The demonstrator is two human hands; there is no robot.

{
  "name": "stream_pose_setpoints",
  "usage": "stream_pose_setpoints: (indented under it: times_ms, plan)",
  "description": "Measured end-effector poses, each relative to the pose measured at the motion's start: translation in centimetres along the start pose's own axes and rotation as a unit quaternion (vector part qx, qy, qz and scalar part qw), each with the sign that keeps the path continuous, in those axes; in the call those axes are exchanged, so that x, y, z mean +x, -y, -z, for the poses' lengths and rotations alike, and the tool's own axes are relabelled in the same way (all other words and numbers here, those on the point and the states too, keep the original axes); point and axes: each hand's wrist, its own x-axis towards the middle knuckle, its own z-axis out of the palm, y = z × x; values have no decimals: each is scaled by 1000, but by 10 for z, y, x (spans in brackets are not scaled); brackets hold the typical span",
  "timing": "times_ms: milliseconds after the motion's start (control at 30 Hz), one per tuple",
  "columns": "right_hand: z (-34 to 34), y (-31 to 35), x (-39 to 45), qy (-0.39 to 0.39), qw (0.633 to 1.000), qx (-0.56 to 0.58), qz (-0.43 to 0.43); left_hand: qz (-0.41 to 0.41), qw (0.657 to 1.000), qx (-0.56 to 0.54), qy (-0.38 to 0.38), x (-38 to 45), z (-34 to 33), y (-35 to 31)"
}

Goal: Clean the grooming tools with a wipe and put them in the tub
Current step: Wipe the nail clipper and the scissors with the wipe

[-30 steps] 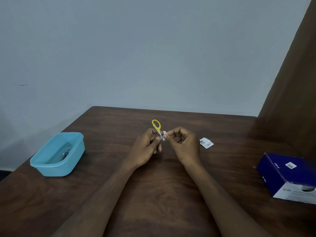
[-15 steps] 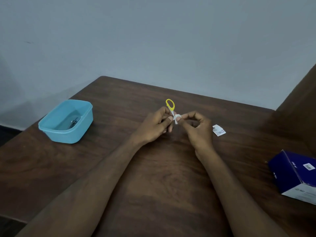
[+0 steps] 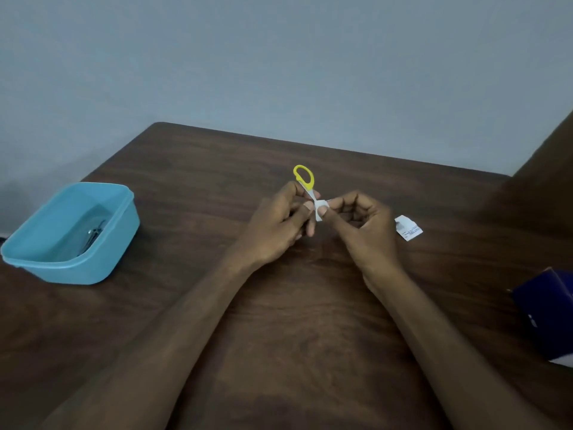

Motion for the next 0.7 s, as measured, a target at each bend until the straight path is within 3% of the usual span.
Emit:
stream_pose_setpoints:
  times_ms: [300,500,700]
  plan:
    - [1,-3,5,2,1000,-12,-18,20,999,-38,-16,1,4,-2]
    - [12,-1,-1,-73,997,29,-13,31,998,-51,-28,3,2,-2]
    - [-4,4,5,-27,999,17,24,13,1000,-26,-9,2,2,-2]
